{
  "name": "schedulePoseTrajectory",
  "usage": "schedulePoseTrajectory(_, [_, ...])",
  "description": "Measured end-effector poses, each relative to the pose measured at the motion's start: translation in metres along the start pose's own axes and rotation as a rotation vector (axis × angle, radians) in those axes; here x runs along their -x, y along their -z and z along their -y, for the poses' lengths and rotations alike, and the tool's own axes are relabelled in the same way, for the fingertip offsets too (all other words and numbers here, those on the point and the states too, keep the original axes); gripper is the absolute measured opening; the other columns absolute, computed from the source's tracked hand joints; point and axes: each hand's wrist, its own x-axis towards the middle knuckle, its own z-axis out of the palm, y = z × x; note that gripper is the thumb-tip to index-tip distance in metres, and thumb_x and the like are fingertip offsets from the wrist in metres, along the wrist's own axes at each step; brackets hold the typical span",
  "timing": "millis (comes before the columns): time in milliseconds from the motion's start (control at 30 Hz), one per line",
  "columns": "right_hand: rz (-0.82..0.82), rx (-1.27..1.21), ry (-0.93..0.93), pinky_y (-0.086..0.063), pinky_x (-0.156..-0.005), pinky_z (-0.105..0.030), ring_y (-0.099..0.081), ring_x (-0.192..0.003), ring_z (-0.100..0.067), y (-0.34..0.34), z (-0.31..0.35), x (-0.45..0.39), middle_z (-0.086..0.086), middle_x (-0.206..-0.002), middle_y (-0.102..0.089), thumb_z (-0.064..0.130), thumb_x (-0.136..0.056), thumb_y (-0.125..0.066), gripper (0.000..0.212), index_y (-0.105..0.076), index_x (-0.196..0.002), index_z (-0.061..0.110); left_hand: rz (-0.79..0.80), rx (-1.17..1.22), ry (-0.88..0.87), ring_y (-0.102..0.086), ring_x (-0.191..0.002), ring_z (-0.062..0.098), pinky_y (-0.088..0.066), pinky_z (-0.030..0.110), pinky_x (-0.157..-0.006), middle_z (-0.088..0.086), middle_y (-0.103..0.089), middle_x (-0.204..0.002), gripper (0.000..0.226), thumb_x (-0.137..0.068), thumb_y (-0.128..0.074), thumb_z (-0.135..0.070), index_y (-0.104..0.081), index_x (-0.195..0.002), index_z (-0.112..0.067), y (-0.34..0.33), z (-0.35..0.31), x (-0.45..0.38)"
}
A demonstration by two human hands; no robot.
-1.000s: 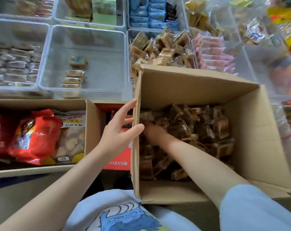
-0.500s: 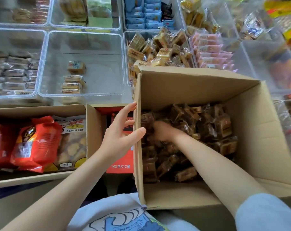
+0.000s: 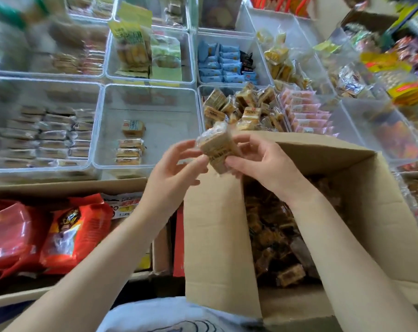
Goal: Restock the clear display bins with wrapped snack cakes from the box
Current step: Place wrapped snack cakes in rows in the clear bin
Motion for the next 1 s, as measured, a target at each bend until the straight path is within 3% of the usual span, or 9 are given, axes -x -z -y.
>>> schedulePoseTrajectory(67, [-0.082, 0.296, 0.198, -0.053, -0.083, -0.023, -0.061, -0.096, -0.011, -0.038, 0.015, -0.02, 0.002, -0.106, -0.064, 0.024, -0.085, -0.079, 0.035, -0.063, -0.116, 0.021, -0.037, 0.021, 0.004, -0.073, -0.097, 0.016, -0.06, 0.032, -0.074, 0.003, -0.068, -0.119, 0.065, -0.072, -0.071, -0.058, -0.057, -0.13, -0.033, 0.034, -0.012, -0.008])
schedulePoseTrajectory(167, [-0.158, 0.589, 0.479, -0.046, -0.077, -0.02, -0.05, -0.09, -0.004, -0.1, 0.024, -0.055, 0.0, -0.104, -0.056, 0.019, -0.081, -0.08, 0.034, -0.064, -0.111, 0.015, -0.117, 0.003, 0.032, -0.072, -0.099, 0.011, -0.059, 0.028, -0.07, 0.009, -0.064, -0.124, 0.053, -0.082, -0.075, -0.047, -0.06, -0.131, -0.033, 0.09, -0.011, -0.017])
schedulePoseTrajectory(333, [-0.047, 0.609, 0.55, -0.057, -0.074, -0.039, -0.062, -0.09, -0.02, -0.203, 0.032, -0.113, -0.005, -0.11, -0.056, 0.012, -0.082, -0.076, 0.04, -0.063, -0.12, 0.01, -0.278, 0.08, 0.132, -0.073, -0.096, 0.017, -0.061, 0.04, -0.079, 0.019, -0.069, -0.117, 0.042, -0.078, -0.084, -0.039, -0.069, -0.114, -0.026, 0.201, 0.01, -0.028])
schedulePoseTrajectory(400, [-0.019, 0.661, 0.576, -0.058, -0.072, -0.042, -0.064, -0.094, -0.025, -0.238, 0.035, -0.139, -0.005, -0.112, -0.059, 0.013, -0.081, -0.077, 0.041, -0.063, -0.12, 0.01, -0.308, 0.006, 0.141, -0.074, -0.094, 0.024, -0.061, 0.047, -0.083, 0.014, -0.072, -0.111, 0.04, -0.075, -0.085, -0.046, -0.071, -0.108, -0.029, 0.245, 0.02, -0.037])
schedulePoseTrajectory(500, [-0.029, 0.809, 0.614, -0.057, -0.078, -0.044, -0.064, -0.097, -0.031, -0.282, 0.036, -0.184, -0.008, -0.107, -0.067, 0.013, -0.077, -0.08, 0.041, -0.066, -0.115, 0.008, -0.382, -0.209, 0.128, -0.074, -0.09, 0.02, -0.061, 0.048, -0.083, 0.005, -0.073, -0.103, 0.033, -0.078, -0.081, -0.048, -0.069, -0.104, -0.031, 0.303, 0.038, -0.067])
schedulePoseTrajectory(667, [0.012, 1.014, 0.512, -0.047, -0.083, -0.042, -0.061, -0.095, -0.031, -0.331, 0.025, -0.247, -0.008, -0.099, -0.069, 0.019, -0.079, -0.077, 0.031, -0.068, -0.107, 0.01, -0.328, -0.62, 0.198, -0.067, -0.1, 0.016, -0.053, 0.035, -0.091, -0.003, -0.074, -0.104, 0.044, -0.087, -0.072, -0.053, -0.073, -0.114, -0.019, 0.358, 0.067, -0.117])
schedulePoseTrajectory(833, [0.214, 1.308, 0.354, -0.031, -0.103, -0.04, -0.051, -0.116, -0.025, -0.342, 0.006, -0.257, -0.002, -0.117, -0.066, 0.038, -0.094, -0.06, 0.031, -0.062, -0.118, 0.018, -0.144, -0.799, 0.259, -0.066, -0.102, 0.016, -0.052, 0.032, -0.089, -0.001, -0.075, -0.109, 0.039, -0.09, -0.069, -0.048, -0.074, -0.118, -0.021, 0.365, 0.102, -0.13])
schedulePoseTrajectory(1000, [0.319, 1.393, 0.22, -0.008, -0.12, -0.046, -0.047, -0.127, -0.023, -0.343, -0.003, -0.262, -0.001, -0.12, -0.067, 0.04, -0.101, -0.05, 0.03, -0.064, -0.122, 0.022, -0.086, -0.977, 0.268, -0.065, -0.092, 0.016, -0.048, 0.03, -0.074, -0.007, -0.072, -0.104, 0.033, -0.093, -0.065, -0.045, -0.068, -0.123, -0.032, 0.357, 0.106, -0.128])
